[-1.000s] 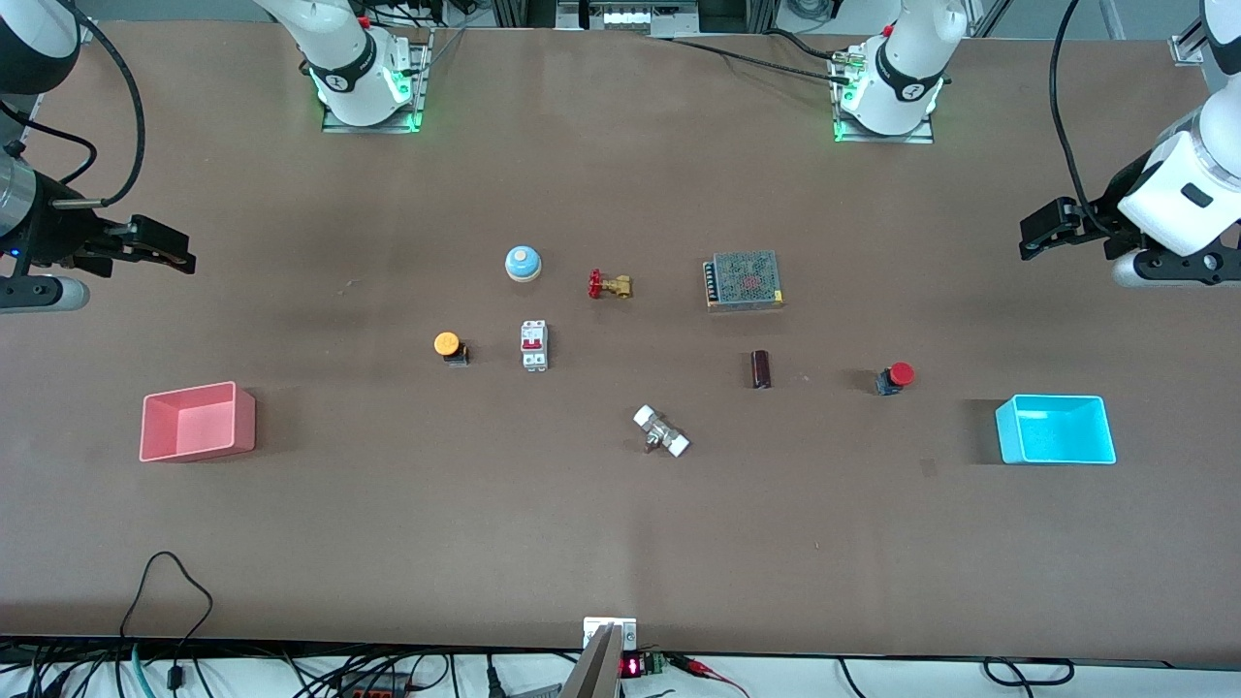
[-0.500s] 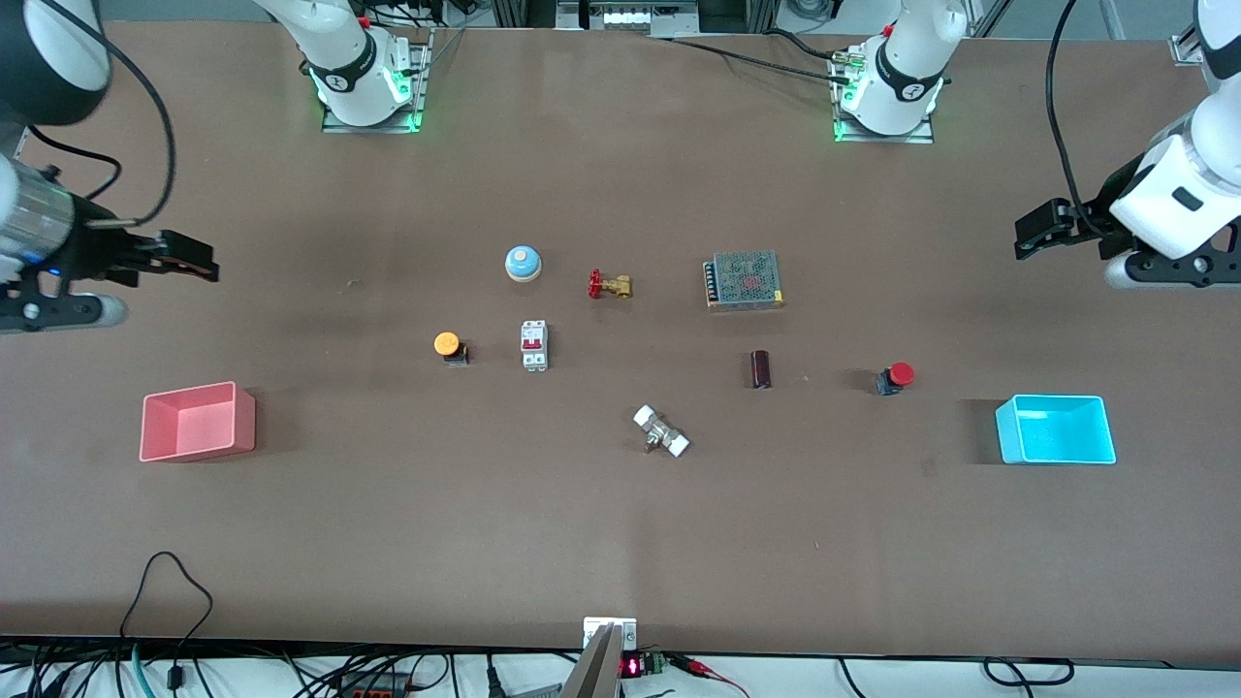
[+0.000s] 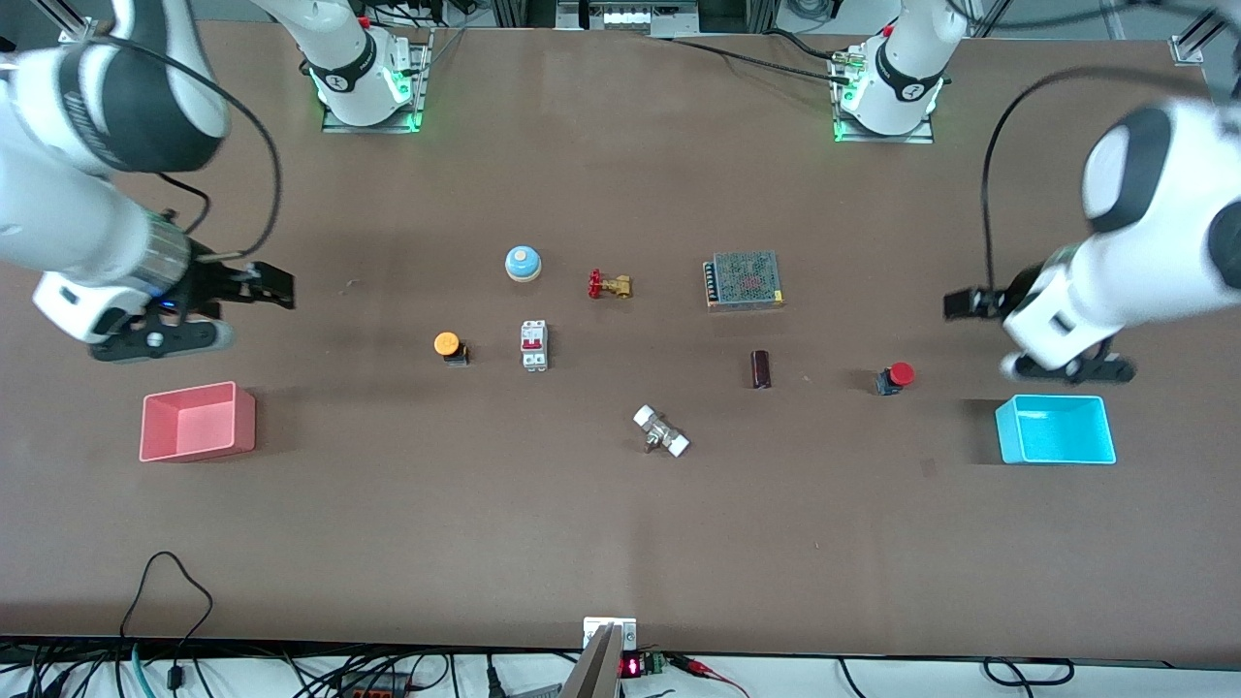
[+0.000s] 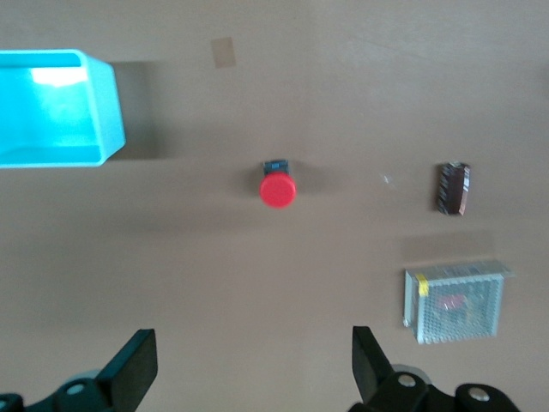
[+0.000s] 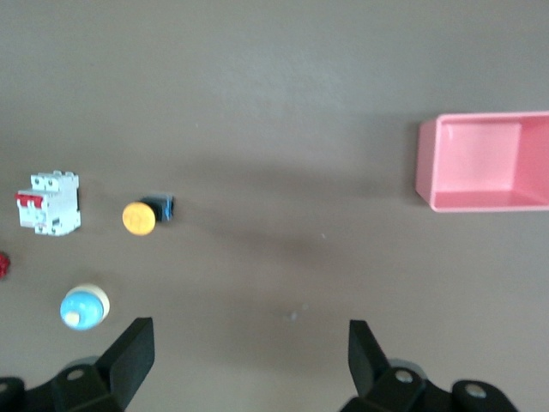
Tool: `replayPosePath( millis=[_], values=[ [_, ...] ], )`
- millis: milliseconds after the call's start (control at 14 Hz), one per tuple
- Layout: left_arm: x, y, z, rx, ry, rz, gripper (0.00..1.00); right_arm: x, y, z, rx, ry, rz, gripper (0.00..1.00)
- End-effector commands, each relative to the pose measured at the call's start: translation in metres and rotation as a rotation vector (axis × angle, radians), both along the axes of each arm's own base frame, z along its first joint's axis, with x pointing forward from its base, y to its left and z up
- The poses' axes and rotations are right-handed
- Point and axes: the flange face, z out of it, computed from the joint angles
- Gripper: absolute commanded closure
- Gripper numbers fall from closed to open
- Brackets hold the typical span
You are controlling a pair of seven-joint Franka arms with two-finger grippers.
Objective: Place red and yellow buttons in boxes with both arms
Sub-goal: 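Lower both grippers over the yellow and red buttons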
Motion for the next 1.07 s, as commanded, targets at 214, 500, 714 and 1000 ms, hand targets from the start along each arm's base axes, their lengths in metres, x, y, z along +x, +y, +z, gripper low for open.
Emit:
replayPosePath(
  millis=[214, 500, 714, 1000],
  values=[
    [-0.001, 0.008, -0.105, -0.011, -0.095, 0.035, 0.0, -0.023, 0.037, -0.051, 0.022, -0.076, -0.044, 0.0],
    [-0.022, 0.007, -0.161, -0.011, -0.154, 0.057, 0.0, -0.015, 0.084, -0.089, 0.027, -0.118, -0.101, 0.0],
    [-0.038, 0.002, -0.2, -0.015, -0.223, 0.057, 0.0, -0.017, 0.112, -0.118, 0.027, -0.13, -0.109, 0.0],
    [-0.035, 0.001, -0.233, -0.022, -0.294, 0.061, 0.01, -0.039, 0.117, -0.161, 0.038, -0.16, -0.106, 0.0]
  ],
)
